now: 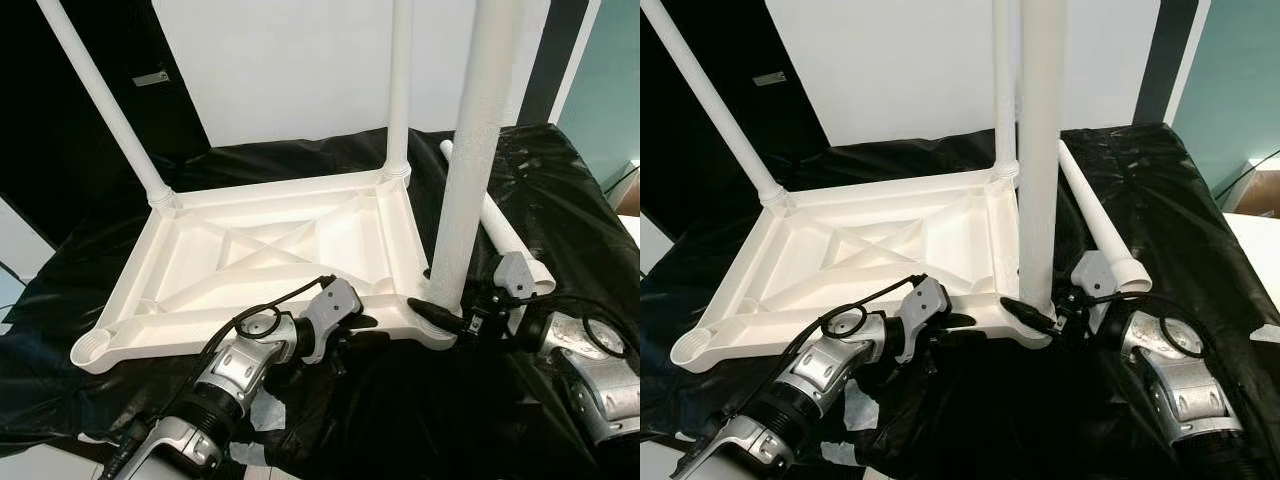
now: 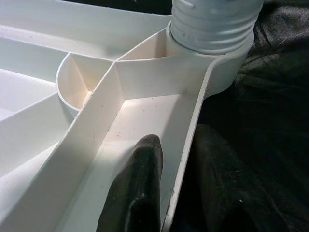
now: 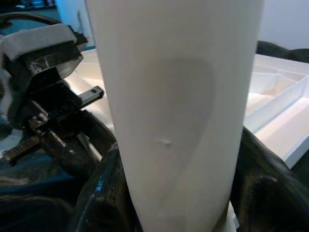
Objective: Building children table
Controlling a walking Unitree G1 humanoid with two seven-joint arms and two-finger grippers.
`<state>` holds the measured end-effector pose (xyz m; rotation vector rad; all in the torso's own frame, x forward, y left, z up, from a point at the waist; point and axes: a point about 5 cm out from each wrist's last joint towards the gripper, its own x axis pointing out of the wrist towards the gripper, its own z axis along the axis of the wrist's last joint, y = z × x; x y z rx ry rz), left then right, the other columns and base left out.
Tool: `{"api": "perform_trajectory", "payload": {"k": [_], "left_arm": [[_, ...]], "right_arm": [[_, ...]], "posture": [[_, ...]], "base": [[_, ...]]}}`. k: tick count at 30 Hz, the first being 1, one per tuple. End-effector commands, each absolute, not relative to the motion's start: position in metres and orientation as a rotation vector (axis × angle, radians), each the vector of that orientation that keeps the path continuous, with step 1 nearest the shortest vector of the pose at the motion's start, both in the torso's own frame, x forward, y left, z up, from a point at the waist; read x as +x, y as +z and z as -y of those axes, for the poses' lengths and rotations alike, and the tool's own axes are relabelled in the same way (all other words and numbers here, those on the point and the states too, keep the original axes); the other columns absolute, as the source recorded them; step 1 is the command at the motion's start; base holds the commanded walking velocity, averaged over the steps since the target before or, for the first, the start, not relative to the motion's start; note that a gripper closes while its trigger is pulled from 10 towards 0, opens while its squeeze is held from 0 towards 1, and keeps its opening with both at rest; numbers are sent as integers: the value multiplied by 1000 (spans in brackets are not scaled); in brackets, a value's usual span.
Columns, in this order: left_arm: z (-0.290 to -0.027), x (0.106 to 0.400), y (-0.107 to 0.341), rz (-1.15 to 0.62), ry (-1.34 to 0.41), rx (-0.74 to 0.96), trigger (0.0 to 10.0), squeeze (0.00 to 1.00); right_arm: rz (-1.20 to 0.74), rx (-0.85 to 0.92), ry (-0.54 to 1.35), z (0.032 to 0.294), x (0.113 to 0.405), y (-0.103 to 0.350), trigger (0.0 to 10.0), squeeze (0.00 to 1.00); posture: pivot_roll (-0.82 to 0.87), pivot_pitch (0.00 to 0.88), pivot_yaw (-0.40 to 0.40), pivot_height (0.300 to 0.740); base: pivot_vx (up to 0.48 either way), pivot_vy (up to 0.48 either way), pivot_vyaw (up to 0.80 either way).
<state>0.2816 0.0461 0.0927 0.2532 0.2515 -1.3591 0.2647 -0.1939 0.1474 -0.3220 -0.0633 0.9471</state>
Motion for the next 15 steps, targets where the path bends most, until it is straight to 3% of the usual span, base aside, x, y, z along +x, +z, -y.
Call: {"api": "perform_trajectory", "payload": {"k": [1,8,9,10,13,15], "left_arm": [[-51,268,72,-373,-1441,265,10000,0],[-50,267,71,-374,-1440,261,10000,0],[-50,267,71,-373,-1439,261,10000,0],[-50,267,71,-373,-1439,261,10000,0],[-51,266,69,-378,-1438,260,10000,0],[-51,265,69,-380,-1439,260,10000,0]], "right_arm": [[23,-327,953,203,265,147,0,0],[32,-224,885,196,258,140,0,0],[89,-185,762,190,257,138,0,0],[89,-185,762,190,257,138,0,0],[167,-104,255,191,249,128,0,0],[161,-96,185,193,247,126,0,0]], "posture": [[-78,0,107,740],[-78,0,103,740],[-76,0,104,740],[-76,0,104,740],[-75,0,104,740],[-75,0,104,740]], "base": [[0,0,0],[0,0,0],[0,0,0],[0,0,0],[0,0,0],[0,0,0]]}}
